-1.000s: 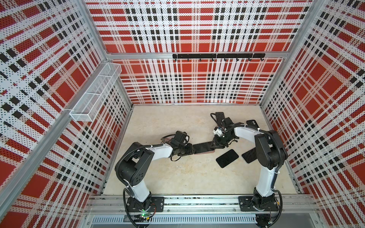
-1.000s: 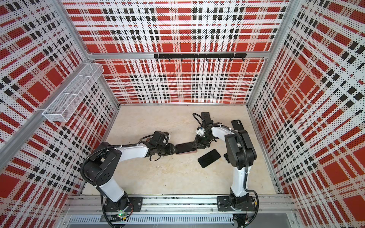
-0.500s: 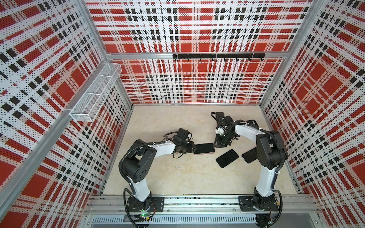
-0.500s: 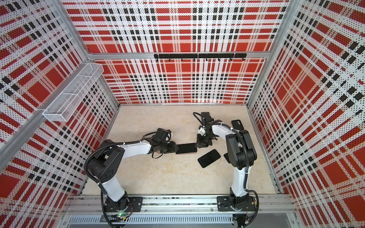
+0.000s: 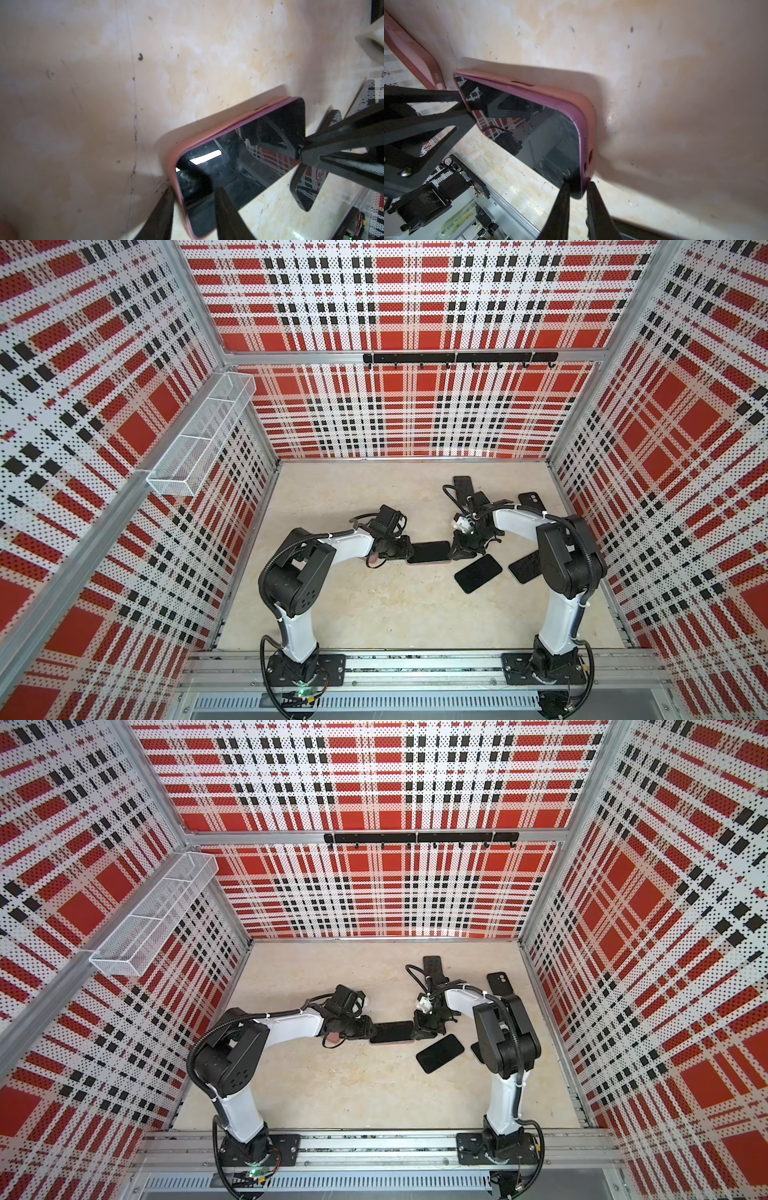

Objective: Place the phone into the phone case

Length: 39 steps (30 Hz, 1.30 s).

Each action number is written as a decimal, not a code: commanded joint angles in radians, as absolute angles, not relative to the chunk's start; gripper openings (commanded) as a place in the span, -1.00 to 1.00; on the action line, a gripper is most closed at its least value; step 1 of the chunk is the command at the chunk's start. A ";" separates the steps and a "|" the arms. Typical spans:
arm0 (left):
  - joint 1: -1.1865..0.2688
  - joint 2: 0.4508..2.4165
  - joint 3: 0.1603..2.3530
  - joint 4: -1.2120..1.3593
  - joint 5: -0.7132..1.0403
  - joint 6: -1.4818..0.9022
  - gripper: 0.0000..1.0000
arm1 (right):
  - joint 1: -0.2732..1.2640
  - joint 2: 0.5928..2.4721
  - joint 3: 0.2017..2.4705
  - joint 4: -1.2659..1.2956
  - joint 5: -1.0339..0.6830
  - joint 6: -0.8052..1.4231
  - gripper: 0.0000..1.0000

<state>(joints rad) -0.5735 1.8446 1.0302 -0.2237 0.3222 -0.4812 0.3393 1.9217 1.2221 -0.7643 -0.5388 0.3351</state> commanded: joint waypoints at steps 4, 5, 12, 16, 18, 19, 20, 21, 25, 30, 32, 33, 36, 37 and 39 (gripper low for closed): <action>-0.581 1.895 1.060 -0.303 0.355 -0.415 -0.38 | 0.366 1.911 1.202 -0.752 -0.536 0.350 -0.68; -0.580 1.900 1.061 -0.304 0.358 -0.413 -0.39 | 0.371 1.914 1.203 -0.754 -0.533 0.351 -0.69; -0.581 1.919 1.047 -0.276 0.376 -0.412 -0.43 | 0.416 1.928 1.187 -0.781 -0.480 0.386 -0.72; -0.584 1.928 1.050 -0.273 0.382 -0.411 -0.44 | 0.444 1.934 1.141 -0.778 -0.439 0.424 -0.74; -0.582 1.932 1.052 -0.272 0.381 -0.410 -0.44 | 0.457 1.938 1.115 -0.768 -0.416 0.443 -0.76; -0.582 1.933 1.054 -0.274 0.379 -0.410 -0.44 | 0.462 1.944 1.105 -0.764 -0.399 0.455 -0.76; -0.583 1.934 1.053 -0.275 0.373 -0.410 -0.44 | 0.469 1.950 1.096 -0.761 -0.378 0.465 -0.77; -0.583 1.936 1.053 -0.276 0.366 -0.408 -0.44 | 0.474 1.955 1.087 -0.755 -0.367 0.475 -0.78; -0.583 1.937 1.057 -0.281 0.356 -0.406 -0.44 | 0.497 1.985 1.053 -0.726 -0.332 0.507 -0.82; -0.583 1.938 1.063 -0.287 0.341 -0.402 -0.44 | 0.522 2.020 1.032 -0.726 -0.284 0.529 -0.82; -0.583 1.939 1.064 -0.288 0.338 -0.402 -0.44 | 0.532 2.040 1.021 -0.723 -0.269 0.535 -0.83; -0.583 1.941 1.065 -0.288 0.337 -0.402 -0.44 | 0.536 2.050 1.016 -0.719 -0.266 0.537 -0.83; -0.582 1.944 1.067 -0.290 0.336 -0.400 -0.44 | 0.545 2.090 1.000 -0.699 -0.254 0.544 -0.83; -0.582 1.944 1.066 -0.290 0.336 -0.400 -0.44 | 0.548 2.107 0.997 -0.692 -0.252 0.545 -0.82; -0.583 1.945 1.067 -0.290 0.336 -0.400 -0.44 | 0.557 2.137 0.994 -0.677 -0.253 0.546 -0.82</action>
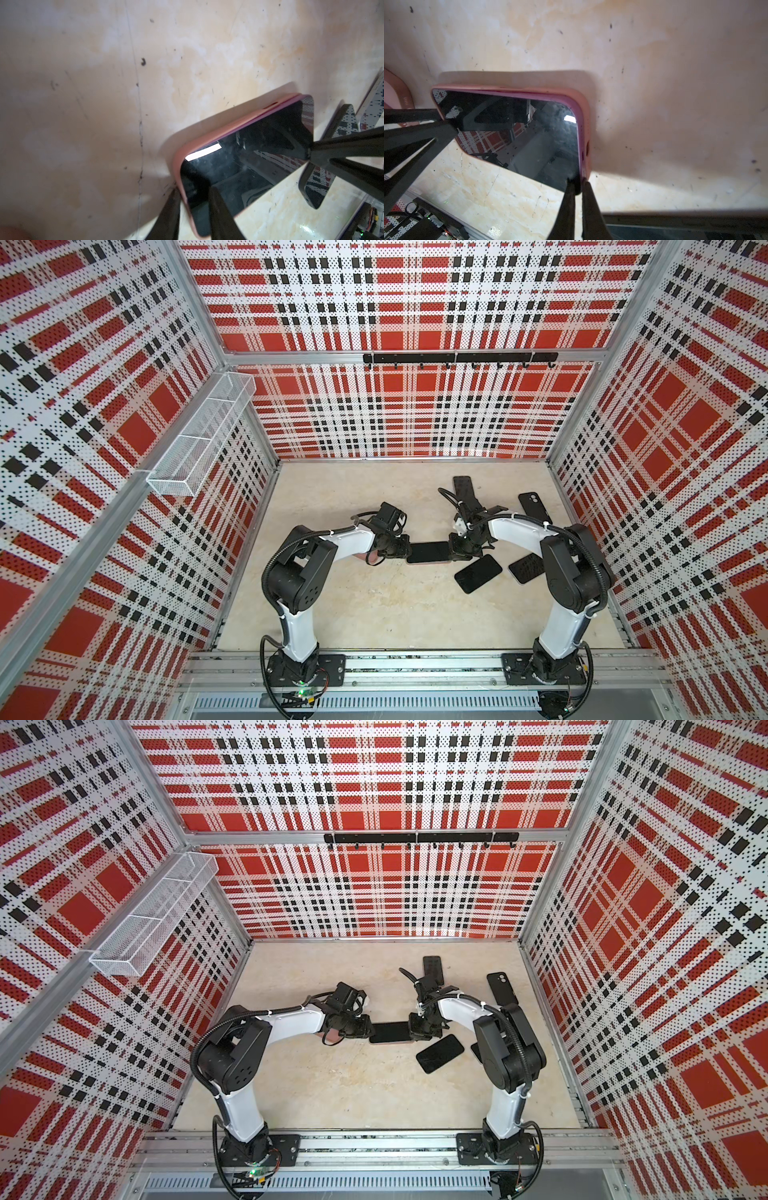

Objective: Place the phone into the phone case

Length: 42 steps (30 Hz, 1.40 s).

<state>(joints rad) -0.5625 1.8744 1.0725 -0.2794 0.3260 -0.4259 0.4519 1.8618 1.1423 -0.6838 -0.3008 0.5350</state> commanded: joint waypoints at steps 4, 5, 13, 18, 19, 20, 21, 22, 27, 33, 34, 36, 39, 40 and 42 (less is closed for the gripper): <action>-0.583 1.949 1.068 -0.293 0.332 -0.399 -0.44 | 0.569 2.193 0.991 -0.653 -0.253 0.546 -0.81; -0.584 1.949 1.069 -0.293 0.331 -0.399 -0.44 | 0.572 2.201 0.991 -0.650 -0.253 0.546 -0.81; -0.585 1.951 1.069 -0.294 0.333 -0.397 -0.44 | 0.584 2.261 0.998 -0.633 -0.247 0.546 -0.80; -0.588 1.949 1.071 -0.295 0.331 -0.397 -0.44 | 0.597 2.302 1.008 -0.623 -0.236 0.546 -0.80; -0.588 1.948 1.071 -0.294 0.331 -0.397 -0.44 | 0.599 2.317 1.011 -0.621 -0.236 0.546 -0.80; -0.588 1.948 1.070 -0.294 0.330 -0.397 -0.45 | 0.603 2.328 1.013 -0.616 -0.236 0.546 -0.79; -0.589 1.946 1.071 -0.295 0.330 -0.397 -0.45 | 0.607 2.339 1.016 -0.609 -0.238 0.546 -0.79; -0.590 1.945 1.070 -0.296 0.328 -0.397 -0.45 | 0.610 2.349 1.018 -0.605 -0.239 0.546 -0.80; -0.591 1.942 1.071 -0.299 0.321 -0.394 -0.45 | 0.615 2.329 1.026 -0.605 -0.220 0.575 -0.83; -0.587 1.934 1.075 -0.303 0.312 -0.391 -0.44 | 0.577 2.101 1.109 -0.765 -0.127 0.526 -0.81; -0.585 1.932 1.075 -0.303 0.309 -0.390 -0.45 | 0.567 2.060 1.131 -0.793 -0.115 0.515 -0.79; -0.581 1.930 1.074 -0.304 0.306 -0.389 -0.44 | 0.541 1.979 1.198 -0.857 -0.092 0.488 -0.76; -0.579 1.921 1.074 -0.308 0.293 -0.384 -0.45 | 0.515 1.911 1.285 -0.917 -0.068 0.451 -0.72; -0.579 1.922 1.076 -0.308 0.288 -0.382 -0.45 | 0.509 1.904 1.304 -0.929 -0.063 0.440 -0.71; -0.575 1.923 1.077 -0.309 0.282 -0.380 -0.45 | 0.492 1.905 1.350 -0.959 -0.047 0.419 -0.69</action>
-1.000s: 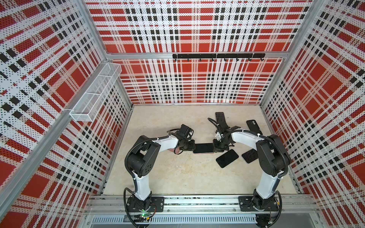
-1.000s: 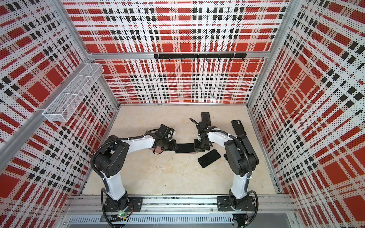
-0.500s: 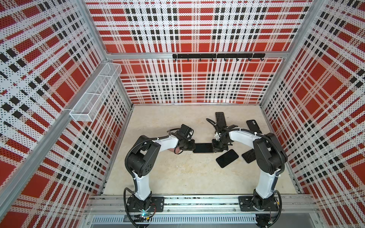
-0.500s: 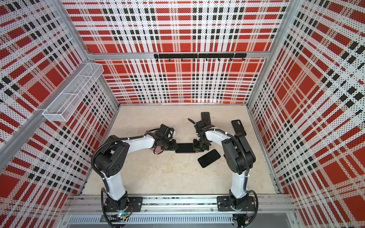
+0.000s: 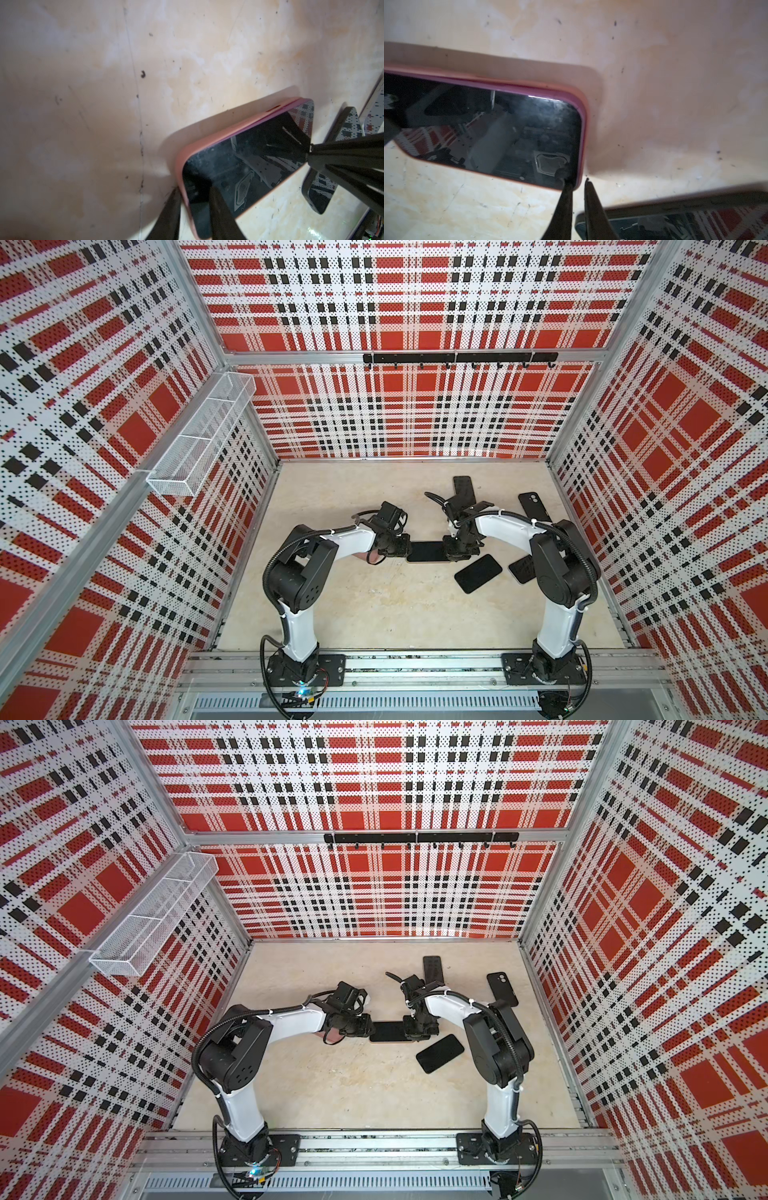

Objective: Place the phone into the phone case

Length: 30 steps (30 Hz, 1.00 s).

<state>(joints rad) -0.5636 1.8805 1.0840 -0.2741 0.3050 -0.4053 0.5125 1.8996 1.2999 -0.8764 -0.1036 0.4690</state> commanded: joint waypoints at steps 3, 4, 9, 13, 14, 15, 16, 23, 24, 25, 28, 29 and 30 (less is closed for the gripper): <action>-0.571 1.926 1.077 -0.312 0.274 -0.377 -0.44 | 0.472 1.922 1.401 -0.966 -0.038 0.395 -0.69; -0.569 1.927 1.080 -0.313 0.269 -0.376 -0.44 | 0.469 1.928 1.414 -0.966 -0.038 0.388 -0.69; -0.569 1.932 1.082 -0.318 0.262 -0.374 -0.45 | 0.463 1.979 1.481 -0.953 -0.059 0.358 -0.69; -0.569 1.937 1.083 -0.320 0.261 -0.374 -0.45 | 0.464 2.017 1.517 -0.944 -0.095 0.343 -0.69; -0.568 1.938 1.083 -0.320 0.261 -0.374 -0.45 | 0.464 2.026 1.521 -0.940 -0.103 0.341 -0.69; -0.568 1.938 1.084 -0.320 0.262 -0.374 -0.45 | 0.465 2.031 1.524 -0.938 -0.108 0.339 -0.69; -0.568 1.938 1.085 -0.319 0.261 -0.374 -0.45 | 0.464 2.038 1.526 -0.936 -0.111 0.338 -0.69; -0.568 1.940 1.085 -0.322 0.259 -0.374 -0.45 | 0.463 2.069 1.523 -0.926 -0.133 0.324 -0.70; -0.568 1.940 1.085 -0.322 0.260 -0.374 -0.45 | 0.463 2.076 1.523 -0.929 -0.132 0.321 -0.71; -0.568 1.940 1.085 -0.322 0.259 -0.374 -0.45 | 0.464 2.084 1.522 -0.933 -0.128 0.319 -0.72; -0.568 1.938 1.086 -0.324 0.259 -0.374 -0.46 | 0.463 2.118 1.524 -0.944 -0.113 0.308 -0.75; -0.568 1.938 1.087 -0.323 0.257 -0.374 -0.46 | 0.465 2.129 1.523 -0.946 -0.105 0.305 -0.76; -0.569 1.937 1.086 -0.324 0.254 -0.374 -0.46 | 0.464 2.142 1.522 -0.946 -0.100 0.301 -0.77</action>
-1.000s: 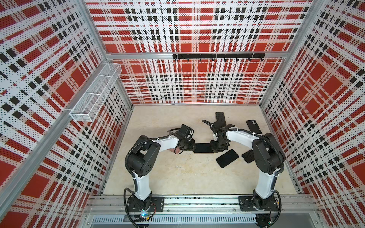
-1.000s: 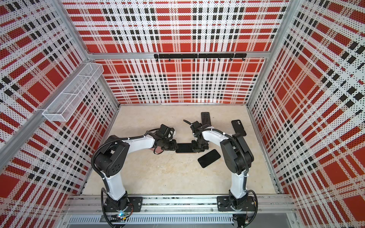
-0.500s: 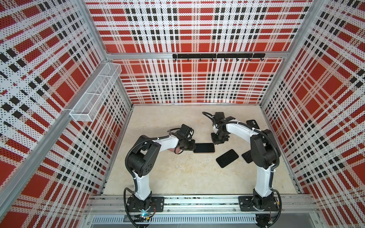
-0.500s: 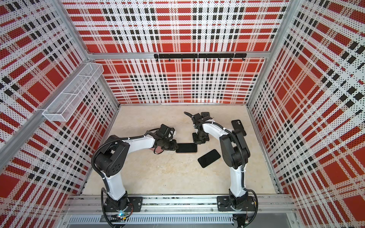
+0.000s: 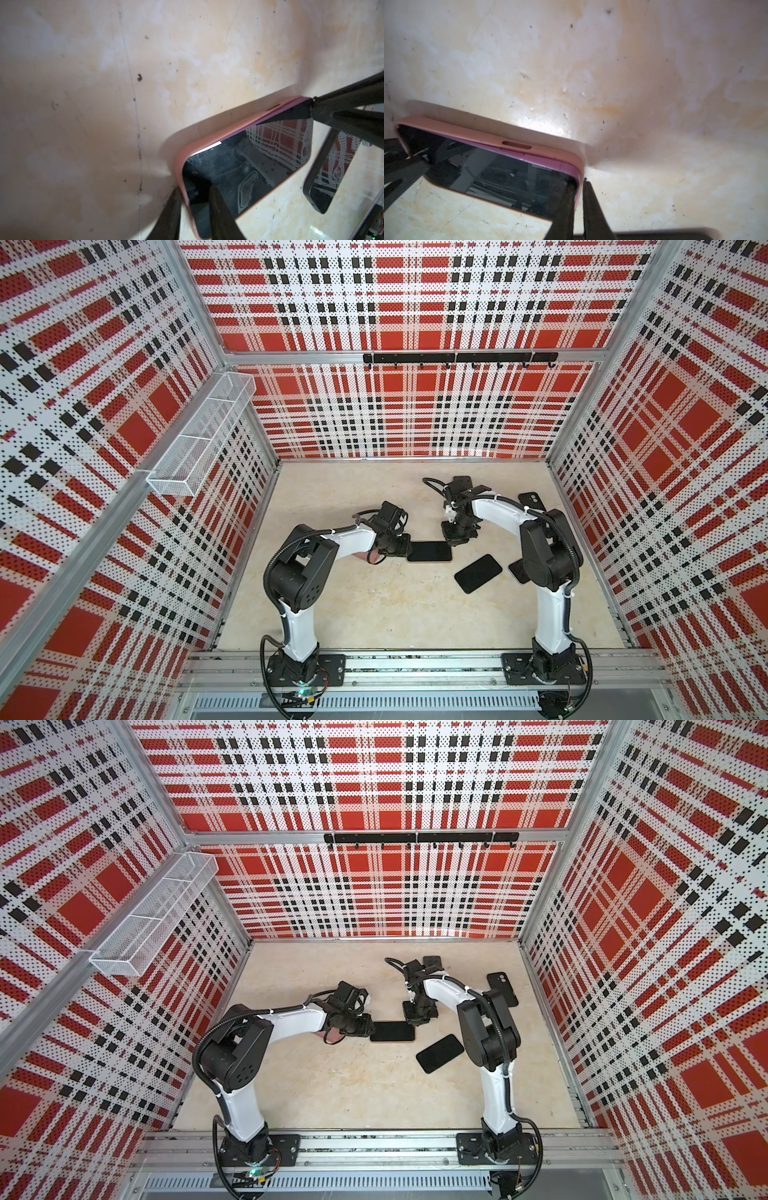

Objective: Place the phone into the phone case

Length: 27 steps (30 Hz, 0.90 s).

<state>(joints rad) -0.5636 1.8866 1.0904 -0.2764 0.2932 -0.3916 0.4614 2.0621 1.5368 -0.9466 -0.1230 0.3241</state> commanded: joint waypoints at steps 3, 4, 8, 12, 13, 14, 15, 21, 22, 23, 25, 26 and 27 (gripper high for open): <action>-0.568 1.936 1.088 -0.327 0.249 -0.374 -0.46 | 0.468 2.177 1.510 -0.938 -0.094 0.299 -0.80; -0.568 1.937 1.088 -0.326 0.250 -0.374 -0.46 | 0.471 2.187 1.502 -0.933 -0.091 0.300 -0.80; -0.568 1.938 1.088 -0.326 0.250 -0.374 -0.46 | 0.484 2.232 1.473 -0.921 -0.080 0.310 -0.82; -0.568 1.938 1.089 -0.327 0.249 -0.374 -0.46 | 0.507 2.265 1.451 -0.904 -0.085 0.316 -0.83; -0.568 1.938 1.089 -0.328 0.247 -0.374 -0.46 | 0.512 2.264 1.449 -0.900 -0.087 0.315 -0.84; -0.568 1.938 1.090 -0.328 0.247 -0.374 -0.46 | 0.515 2.253 1.451 -0.896 -0.086 0.314 -0.85; -0.568 1.939 1.089 -0.329 0.245 -0.374 -0.46 | 0.515 2.234 1.454 -0.895 -0.082 0.314 -0.83; -0.568 1.937 1.091 -0.329 0.244 -0.374 -0.46 | 0.513 2.158 1.541 -0.982 0.013 0.297 -0.60; -0.568 1.936 1.091 -0.330 0.243 -0.374 -0.46 | 0.513 2.157 1.548 -0.988 0.015 0.294 -0.58; -0.568 1.933 1.091 -0.330 0.242 -0.374 -0.46 | 0.512 2.160 1.552 -0.988 0.009 0.292 -0.55; -0.568 1.931 1.092 -0.330 0.239 -0.374 -0.46 | 0.512 2.173 1.552 -0.985 -0.004 0.290 -0.53; -0.568 1.930 1.091 -0.330 0.239 -0.374 -0.46 | 0.513 2.180 1.550 -0.983 -0.009 0.290 -0.52; -0.568 1.929 1.091 -0.331 0.239 -0.374 -0.46 | 0.513 2.185 1.550 -0.984 -0.011 0.291 -0.51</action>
<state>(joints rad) -0.5636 1.8896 1.0973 -0.2798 0.2832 -0.3916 0.5125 2.0983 1.5784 -0.9768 -0.0254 0.3027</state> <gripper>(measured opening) 0.271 0.239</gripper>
